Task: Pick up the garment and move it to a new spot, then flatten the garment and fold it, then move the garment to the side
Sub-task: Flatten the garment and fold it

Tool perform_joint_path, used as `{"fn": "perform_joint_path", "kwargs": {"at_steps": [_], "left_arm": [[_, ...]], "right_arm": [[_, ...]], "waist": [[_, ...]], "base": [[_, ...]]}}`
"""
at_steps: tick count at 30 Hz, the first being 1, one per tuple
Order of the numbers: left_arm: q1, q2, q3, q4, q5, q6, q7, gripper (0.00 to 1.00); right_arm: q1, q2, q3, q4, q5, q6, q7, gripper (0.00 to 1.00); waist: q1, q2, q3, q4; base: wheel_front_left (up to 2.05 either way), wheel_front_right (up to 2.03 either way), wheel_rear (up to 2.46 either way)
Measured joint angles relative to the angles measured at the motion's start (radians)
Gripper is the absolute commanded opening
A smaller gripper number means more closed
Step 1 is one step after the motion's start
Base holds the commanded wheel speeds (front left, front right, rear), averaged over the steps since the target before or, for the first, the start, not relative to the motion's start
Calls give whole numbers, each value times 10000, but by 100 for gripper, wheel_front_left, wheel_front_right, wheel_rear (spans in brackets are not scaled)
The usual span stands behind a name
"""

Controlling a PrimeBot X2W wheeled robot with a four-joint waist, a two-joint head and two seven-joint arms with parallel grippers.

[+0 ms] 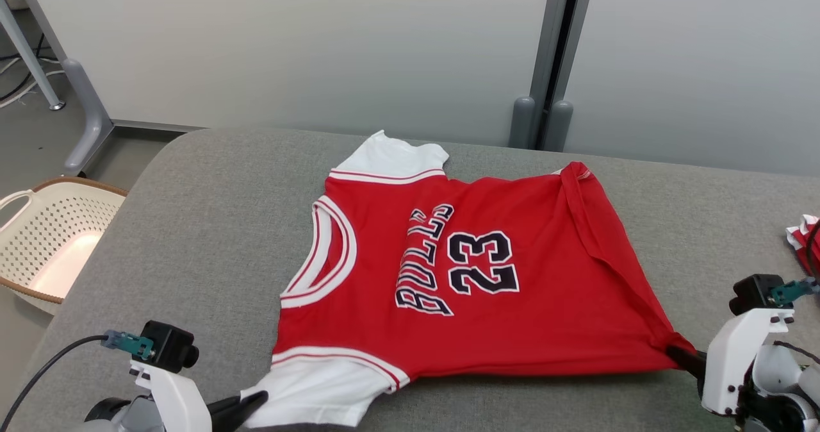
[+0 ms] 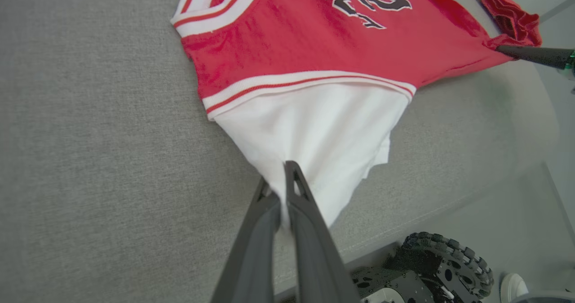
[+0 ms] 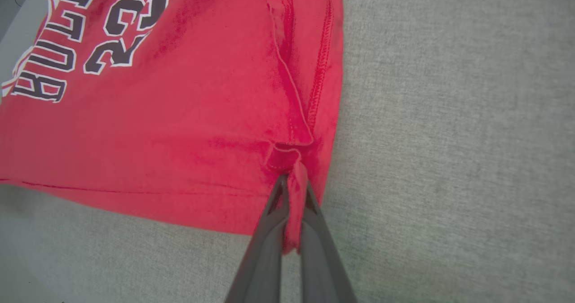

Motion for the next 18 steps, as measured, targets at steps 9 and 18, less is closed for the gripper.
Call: {"fn": "perform_joint_path", "kwargs": {"at_steps": [9,18], "left_arm": [[250,1085,-401,-1682,-1191,2,1419,0],[-499,1277,-161,-1745,-577,0,1338,0]], "right_arm": [[477,-1168,293,-1131,1095,0,2228,0],[-83,-1515,-77,-1791,932,0,2805,0]], "waist": [[0,0,-88,-72],[0,0,79,-126]], "base": [[0,0,0],[0,0,0]]}}
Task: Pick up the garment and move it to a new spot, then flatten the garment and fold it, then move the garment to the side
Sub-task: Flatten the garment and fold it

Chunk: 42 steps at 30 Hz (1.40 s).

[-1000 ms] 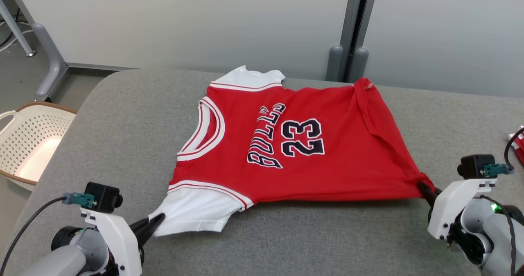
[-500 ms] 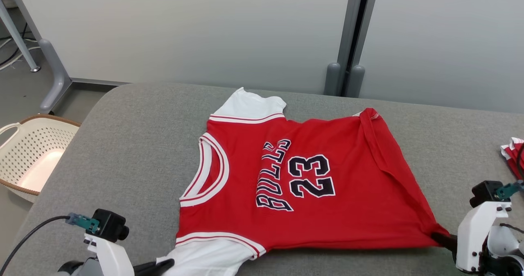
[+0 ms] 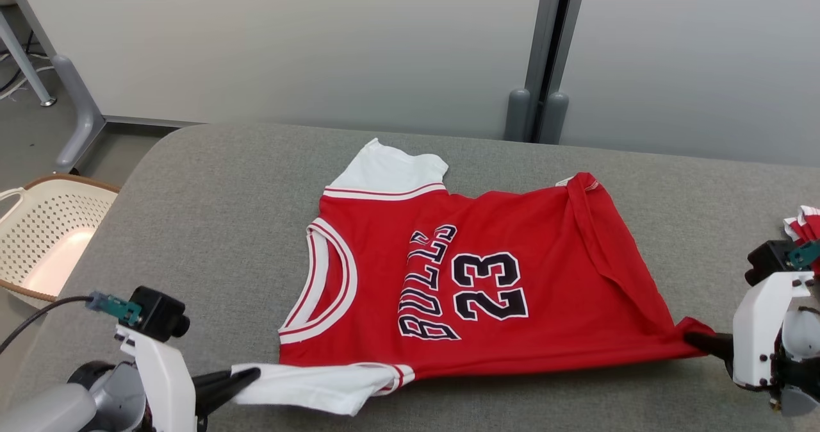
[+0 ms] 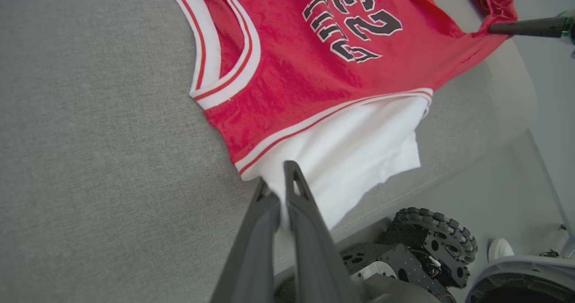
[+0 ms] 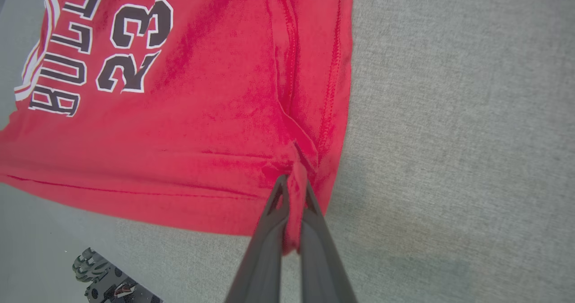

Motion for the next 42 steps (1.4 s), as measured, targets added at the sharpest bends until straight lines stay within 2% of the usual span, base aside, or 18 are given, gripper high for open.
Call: {"fn": "perform_joint_path", "kwargs": {"at_steps": [5,10,15,21,22,23,24,25,30,37,42], "left_arm": [[-754,-360,163,326,504,2,-8,0],[-1519,-957,188,928,1081,0,10,0],[-2397,-2013,336,2460,1572,0,-326,0],[-2985,-2830,140,3693,1822,2,-617,0],[-3053,-2940,69,3856,1889,2,-711,0],[-3116,-3047,31,4069,1962,0,-846,42],[-3166,-3141,36,4305,1965,0,-972,97],[-3192,-3231,21,4504,1965,2,-1053,100],[-3362,-3638,163,5534,2178,2,-2084,100],[-3479,-4215,1156,6497,2186,123,-4654,100],[-3238,-4579,2508,6401,1793,171,-5392,100]], "right_arm": [[-674,194,-282,207,-696,0,174,0],[-1340,573,-518,430,-1425,0,267,0],[-2151,1037,-700,882,-2242,-2,291,0],[-2741,1494,-713,1321,-2855,-2,186,0],[-2780,1572,-738,1371,-2905,-2,75,22],[-2827,1672,-803,1473,-2938,-2,-48,100],[-2876,1741,-830,1555,-2999,-2,-163,100],[-2915,1776,-834,1622,-3058,-2,-222,100],[-3053,1818,-1177,2274,-3718,-12,-1306,100],[-2955,2115,-1969,2311,-3986,-12,-4015,100],[-2431,2328,-2209,1847,-4205,-12,-6044,100]], "waist": [[0,0,294,8],[0,0,733,23],[0,0,1430,14],[0,0,2107,-70],[0,0,2200,-86],[0,0,2286,-102],[0,0,2361,-116],[0,0,2426,-128],[0,0,2552,-133],[0,0,2317,-7],[0,0,1961,53]], "base": [[0,0,0],[0,0,0],[0,0,0],[0,0,0],[0,0,0],[0,0,0],[0,0,0],[0,0,0],[0,0,0],[0,0,0],[0,0,0]]}}
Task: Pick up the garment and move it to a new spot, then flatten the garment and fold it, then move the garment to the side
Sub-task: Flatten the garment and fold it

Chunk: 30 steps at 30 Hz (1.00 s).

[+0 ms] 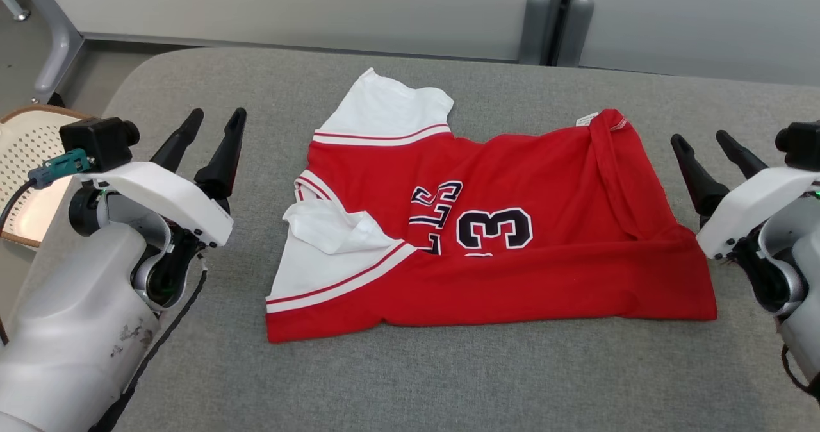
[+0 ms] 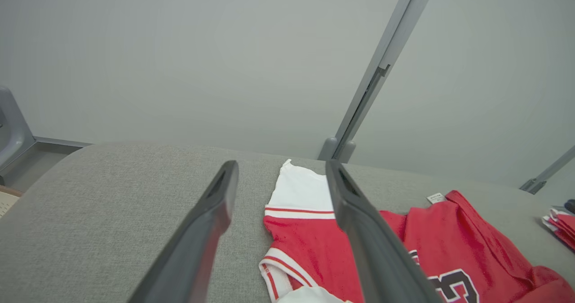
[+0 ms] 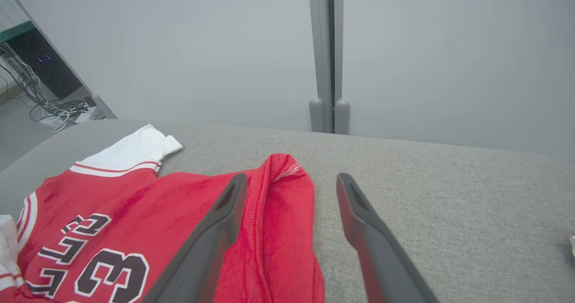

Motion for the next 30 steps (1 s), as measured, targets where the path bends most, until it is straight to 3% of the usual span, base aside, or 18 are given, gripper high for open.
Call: {"fn": "perform_joint_path", "kwargs": {"at_steps": [2,3,5,9,14,21,25,30], "left_arm": [[172,-94,487,-219,-29,2,-10,100],[477,-182,1728,-809,495,138,-15,100],[1014,-272,2878,-1411,1338,374,-54,100],[2878,-1080,4612,-2324,2222,648,-42,100],[4056,-1728,5705,-3409,3685,686,-52,100],[5986,-2989,7035,-4353,5730,412,-46,100],[6582,-3478,7599,-4345,6180,209,-46,100],[6750,-3730,7979,-4278,6606,6,-46,100]], "right_arm": [[140,75,-19,-157,0,0,-324,100],[416,221,12,-433,-186,0,-1005,100],[681,307,-79,-571,-502,2,-1684,100],[1279,727,-577,-819,-1154,0,-2522,100],[2127,1218,-1607,-1296,-2071,0,-2723,100],[4202,2671,-3866,-3218,-3931,0,-2744,100],[4887,3267,-4266,-3603,-4575,0,-2744,100],[5035,3507,-4406,-3728,-4872,0,-2744,100]], "waist": [[0,1,-84,7],[0,0,-249,7],[0,1,-396,0],[0,0,-668,-36],[0,0,-901,-62],[0,1,-1113,-130],[0,1,-1087,-185],[0,0,-1001,-229]], "base": [[0,0,0],[0,0,0],[0,0,0],[0,0,0],[0,0,0],[0,0,0],[0,0,0],[0,0,0]]}}
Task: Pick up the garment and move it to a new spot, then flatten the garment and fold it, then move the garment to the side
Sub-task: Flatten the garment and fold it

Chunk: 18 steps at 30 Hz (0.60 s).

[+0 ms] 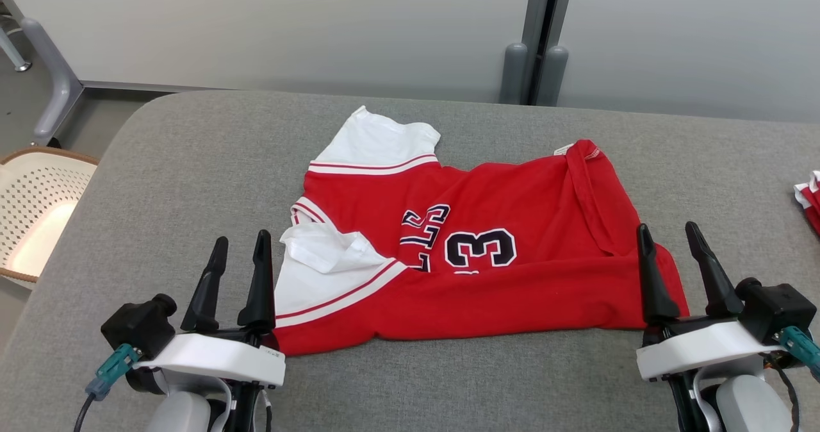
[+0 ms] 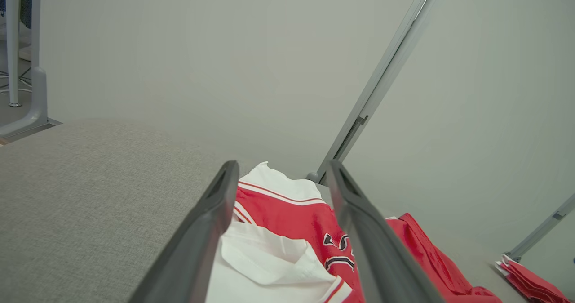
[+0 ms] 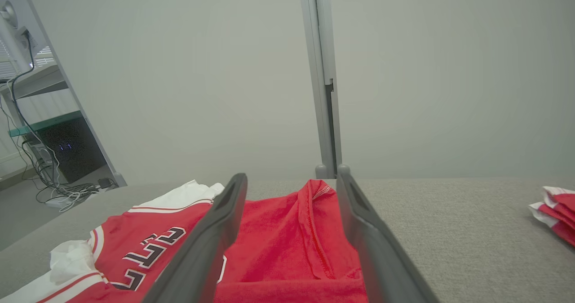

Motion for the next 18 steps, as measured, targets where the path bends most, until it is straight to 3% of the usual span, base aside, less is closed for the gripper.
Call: {"fn": "perform_joint_path", "kwargs": {"at_steps": [8,14,18], "left_arm": [[-783,69,-255,995,493,-113,0,100],[-2552,840,-773,1916,740,-146,566,100],[-4193,1530,-1260,2324,395,-167,1689,100]], "right_arm": [[-368,67,236,-40,-90,0,0,100],[-951,67,343,-186,-284,0,36,100],[-1588,29,430,-481,-477,0,150,100]], "waist": [[0,0,350,-258],[0,0,1054,-676],[-1,0,1772,-1045]], "base": [[0,0,0],[0,0,0],[0,0,0]]}}
